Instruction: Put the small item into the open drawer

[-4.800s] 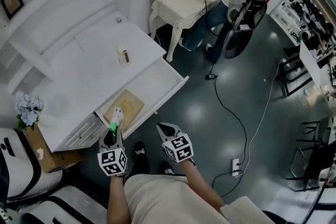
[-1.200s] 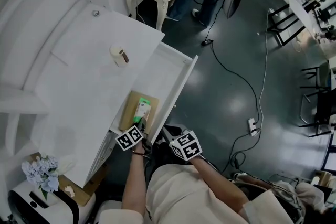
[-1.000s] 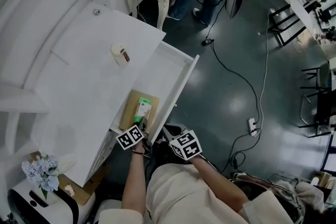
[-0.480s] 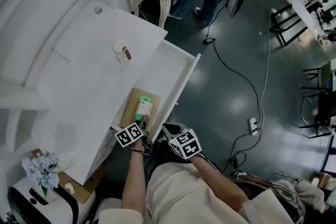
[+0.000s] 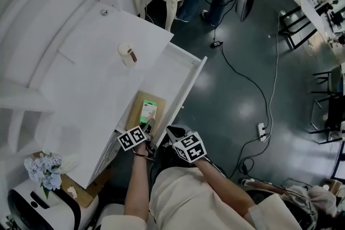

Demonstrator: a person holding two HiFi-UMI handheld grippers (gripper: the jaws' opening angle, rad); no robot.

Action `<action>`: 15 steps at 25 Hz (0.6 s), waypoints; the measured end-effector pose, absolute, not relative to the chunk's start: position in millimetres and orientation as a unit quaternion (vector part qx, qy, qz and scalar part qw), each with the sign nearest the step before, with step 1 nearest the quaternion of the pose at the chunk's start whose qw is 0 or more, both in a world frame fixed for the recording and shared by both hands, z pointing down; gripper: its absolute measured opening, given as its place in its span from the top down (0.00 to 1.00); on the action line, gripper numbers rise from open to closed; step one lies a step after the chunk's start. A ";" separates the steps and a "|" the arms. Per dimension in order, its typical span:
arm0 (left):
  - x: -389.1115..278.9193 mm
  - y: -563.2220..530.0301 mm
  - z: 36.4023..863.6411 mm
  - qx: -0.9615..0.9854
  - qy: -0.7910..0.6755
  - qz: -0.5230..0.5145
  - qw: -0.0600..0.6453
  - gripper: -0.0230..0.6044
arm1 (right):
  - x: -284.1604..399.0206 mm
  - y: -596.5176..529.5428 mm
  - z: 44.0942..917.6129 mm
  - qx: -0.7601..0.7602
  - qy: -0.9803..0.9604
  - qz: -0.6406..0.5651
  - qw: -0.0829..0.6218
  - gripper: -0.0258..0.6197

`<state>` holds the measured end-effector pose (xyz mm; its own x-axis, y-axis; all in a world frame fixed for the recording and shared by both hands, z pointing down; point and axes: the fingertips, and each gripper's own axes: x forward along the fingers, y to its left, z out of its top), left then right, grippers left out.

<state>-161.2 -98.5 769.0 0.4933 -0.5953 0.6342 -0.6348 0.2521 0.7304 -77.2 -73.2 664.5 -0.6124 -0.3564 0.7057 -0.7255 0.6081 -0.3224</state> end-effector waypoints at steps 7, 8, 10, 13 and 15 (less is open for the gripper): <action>-162.1 -98.1 765.2 0.615 -0.505 0.022 0.605 0.57 | -77.0 -71.9 663.2 0.320 -0.847 0.302 0.299 0.92; -161.9 -97.6 764.8 0.616 -0.505 0.023 0.604 0.57 | -76.6 -72.1 662.8 0.320 -0.847 0.302 0.298 0.92; -161.6 -96.2 763.7 0.617 -0.506 0.026 0.602 0.56 | -75.7 -72.0 661.9 0.321 -0.847 0.301 0.297 0.92; -161.4 -93.9 761.9 0.618 -0.507 0.029 0.600 0.56 | -73.8 -71.0 660.3 0.323 -0.847 0.300 0.295 0.92; -162.7 -93.1 760.8 0.619 -0.509 0.029 0.598 0.56 | -73.7 -70.3 659.9 0.323 -0.848 0.300 0.294 0.92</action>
